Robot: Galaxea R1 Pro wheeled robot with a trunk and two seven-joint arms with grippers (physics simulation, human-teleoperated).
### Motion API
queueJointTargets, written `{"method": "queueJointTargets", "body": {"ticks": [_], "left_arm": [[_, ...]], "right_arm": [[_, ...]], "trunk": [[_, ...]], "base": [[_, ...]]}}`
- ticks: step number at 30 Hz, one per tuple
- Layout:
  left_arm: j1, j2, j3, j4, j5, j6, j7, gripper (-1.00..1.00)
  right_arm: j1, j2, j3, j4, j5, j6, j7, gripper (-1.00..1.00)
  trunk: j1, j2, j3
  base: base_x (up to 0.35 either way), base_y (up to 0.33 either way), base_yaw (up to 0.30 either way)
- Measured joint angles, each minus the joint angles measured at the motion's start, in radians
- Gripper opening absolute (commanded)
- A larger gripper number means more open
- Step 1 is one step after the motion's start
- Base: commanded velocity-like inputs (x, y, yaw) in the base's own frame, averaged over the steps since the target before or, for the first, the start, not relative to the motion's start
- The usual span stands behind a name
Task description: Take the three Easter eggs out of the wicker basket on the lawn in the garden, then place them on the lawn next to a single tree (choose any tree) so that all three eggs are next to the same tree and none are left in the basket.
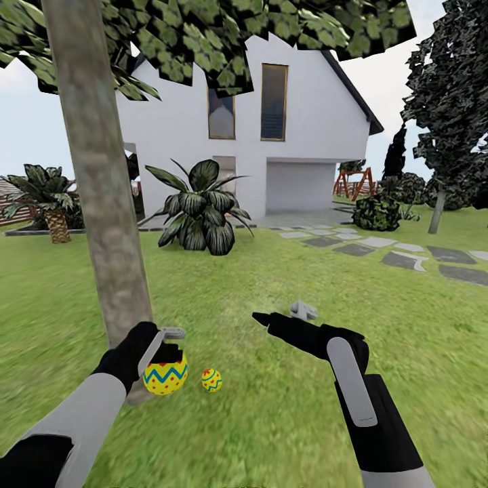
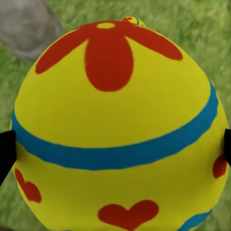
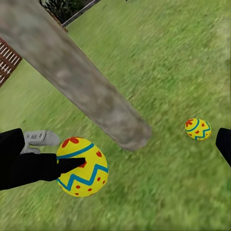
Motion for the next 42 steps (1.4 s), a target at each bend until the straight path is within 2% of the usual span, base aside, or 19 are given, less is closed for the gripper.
{"method": "queueJointTargets", "body": {"ticks": [13,35,42], "left_arm": [[0.0,-0.001,-0.002,0.003,-0.012,-0.095,0.0,-1.0],[0.0,-0.001,-0.002,0.001,-0.01,-0.106,0.007,-1.0],[0.0,-0.001,-0.002,-0.009,-0.008,-0.106,0.006,-1.0]], "right_arm": [[0.0,0.0,0.001,0.0,0.0,0.0,0.0,1.0],[0.0,0.0,0.0,0.0,0.0,0.0,0.0,1.0],[0.0,0.0,-0.001,0.0,0.0,0.0,0.0,1.0]], "trunk": [[0.05,-0.091,-0.062],[0.134,-0.245,-0.167],[0.134,-0.245,-0.179]], "base": [[0.0,0.0,0.0],[0.0,0.0,0.0],[0.001,-0.001,0.0]]}}
